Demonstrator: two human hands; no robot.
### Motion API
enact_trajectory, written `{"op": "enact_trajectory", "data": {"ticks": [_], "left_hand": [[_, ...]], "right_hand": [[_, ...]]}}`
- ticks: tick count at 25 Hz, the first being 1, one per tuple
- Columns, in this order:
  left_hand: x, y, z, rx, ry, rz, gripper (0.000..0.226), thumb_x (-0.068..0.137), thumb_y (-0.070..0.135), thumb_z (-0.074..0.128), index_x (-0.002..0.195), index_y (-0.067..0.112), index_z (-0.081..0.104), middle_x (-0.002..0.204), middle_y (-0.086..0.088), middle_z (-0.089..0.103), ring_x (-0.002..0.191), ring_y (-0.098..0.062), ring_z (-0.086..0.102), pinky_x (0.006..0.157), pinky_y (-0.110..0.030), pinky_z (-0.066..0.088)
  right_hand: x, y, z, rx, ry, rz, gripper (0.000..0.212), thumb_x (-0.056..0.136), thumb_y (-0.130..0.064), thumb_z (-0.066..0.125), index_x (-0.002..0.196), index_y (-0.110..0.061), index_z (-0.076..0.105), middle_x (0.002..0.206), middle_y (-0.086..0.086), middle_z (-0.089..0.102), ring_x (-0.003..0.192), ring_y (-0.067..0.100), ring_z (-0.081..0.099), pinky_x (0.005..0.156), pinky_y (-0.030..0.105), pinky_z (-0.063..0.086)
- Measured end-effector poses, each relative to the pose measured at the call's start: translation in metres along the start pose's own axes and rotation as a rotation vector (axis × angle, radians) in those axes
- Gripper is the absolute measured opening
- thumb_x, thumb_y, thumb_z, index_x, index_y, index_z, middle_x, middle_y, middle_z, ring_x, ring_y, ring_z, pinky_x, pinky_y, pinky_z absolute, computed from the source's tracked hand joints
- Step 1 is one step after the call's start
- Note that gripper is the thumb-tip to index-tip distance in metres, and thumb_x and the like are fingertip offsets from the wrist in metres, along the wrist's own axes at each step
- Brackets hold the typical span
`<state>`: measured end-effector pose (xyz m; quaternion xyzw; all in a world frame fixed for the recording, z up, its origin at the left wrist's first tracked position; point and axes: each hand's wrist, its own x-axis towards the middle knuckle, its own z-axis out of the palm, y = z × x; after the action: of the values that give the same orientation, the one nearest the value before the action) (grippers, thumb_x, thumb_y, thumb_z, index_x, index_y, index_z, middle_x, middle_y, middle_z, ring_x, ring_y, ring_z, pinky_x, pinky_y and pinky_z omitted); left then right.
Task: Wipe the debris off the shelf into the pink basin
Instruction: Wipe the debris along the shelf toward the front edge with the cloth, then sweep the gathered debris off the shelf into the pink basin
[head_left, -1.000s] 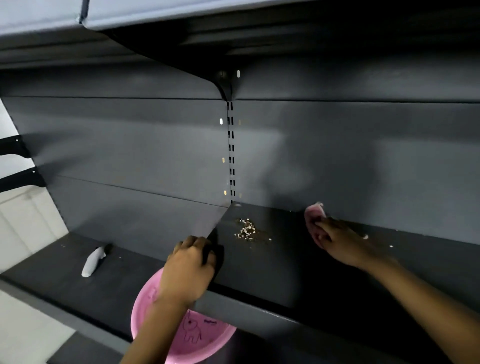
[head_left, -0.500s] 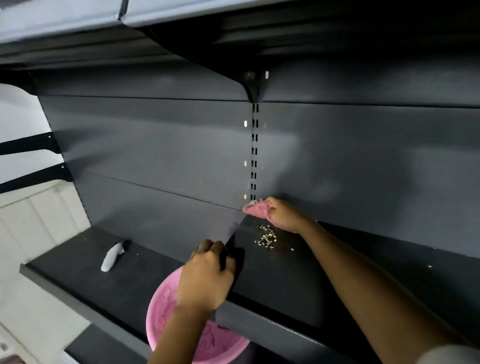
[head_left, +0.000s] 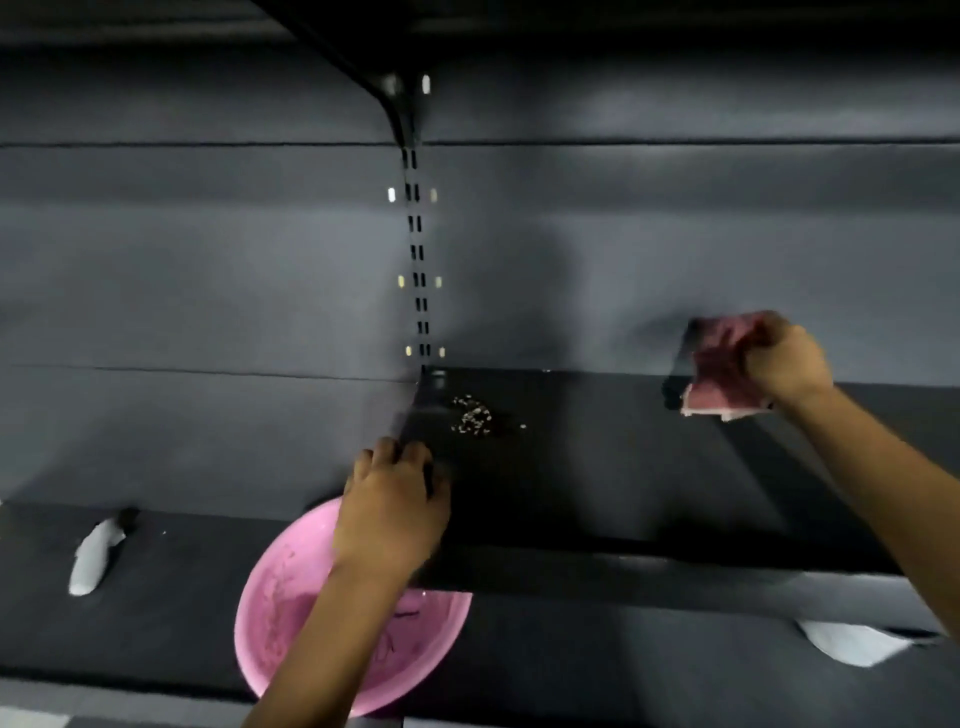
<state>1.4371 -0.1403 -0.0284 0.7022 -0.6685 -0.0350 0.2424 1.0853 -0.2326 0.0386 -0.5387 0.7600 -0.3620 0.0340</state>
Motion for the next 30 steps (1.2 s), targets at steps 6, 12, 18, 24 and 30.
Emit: {"op": "enact_trajectory", "data": {"ticks": [6, 12, 18, 24, 30], "left_hand": [[0.002, -0.004, -0.003, -0.086, -0.081, 0.071, 0.027, 0.091, 0.024, 0.041, 0.115, 0.015, 0.049, 0.123, -0.012, 0.045, 0.114, -0.029, 0.04, 0.092, -0.038, 0.041], [-0.002, -0.013, -0.014, -0.251, -0.095, 0.16, 0.019, 0.089, 0.016, 0.048, 0.104, 0.01, 0.057, 0.113, -0.011, 0.054, 0.108, -0.028, 0.047, 0.092, -0.033, 0.037], [-0.012, -0.086, -0.038, -0.47, -0.085, 0.12, 0.021, 0.086, 0.011, 0.053, 0.104, 0.009, 0.063, 0.111, -0.013, 0.061, 0.103, -0.027, 0.059, 0.093, -0.029, 0.044], [-0.036, -0.197, -0.003, -0.334, -0.209, -0.27, 0.027, 0.083, 0.02, 0.057, 0.11, 0.015, 0.062, 0.119, -0.01, 0.063, 0.107, -0.026, 0.06, 0.092, -0.027, 0.046], [-0.064, -0.246, 0.058, -0.235, -0.318, -0.577, 0.055, 0.081, 0.025, 0.062, 0.132, 0.018, 0.044, 0.13, -0.016, 0.05, 0.118, -0.036, 0.049, 0.097, -0.041, 0.044]], "right_hand": [[-0.03, 0.019, 0.02, -0.285, -0.367, 0.038, 0.042, 0.086, -0.019, 0.062, 0.124, -0.003, 0.053, 0.122, 0.023, 0.061, 0.112, 0.039, 0.056, 0.091, 0.037, 0.043], [-0.072, -0.08, 0.089, -0.119, -0.439, -0.263, 0.038, 0.086, -0.004, 0.051, 0.12, -0.015, 0.062, 0.125, 0.013, 0.063, 0.113, 0.031, 0.059, 0.091, 0.025, 0.04], [-0.094, -0.152, 0.083, 0.16, 0.026, -0.427, 0.036, 0.074, 0.008, 0.054, 0.103, -0.006, 0.07, 0.111, 0.02, 0.069, 0.103, 0.034, 0.065, 0.088, 0.031, 0.044], [-0.103, -0.175, 0.091, 0.046, -0.036, -0.539, 0.042, 0.072, 0.012, 0.059, 0.109, -0.006, 0.067, 0.118, 0.019, 0.066, 0.107, 0.033, 0.063, 0.095, 0.022, 0.041], [-0.107, -0.165, 0.089, 0.057, -0.084, -0.497, 0.041, 0.075, 0.009, 0.058, 0.112, -0.009, 0.067, 0.12, 0.016, 0.065, 0.108, 0.03, 0.061, 0.086, 0.006, 0.033]]}}
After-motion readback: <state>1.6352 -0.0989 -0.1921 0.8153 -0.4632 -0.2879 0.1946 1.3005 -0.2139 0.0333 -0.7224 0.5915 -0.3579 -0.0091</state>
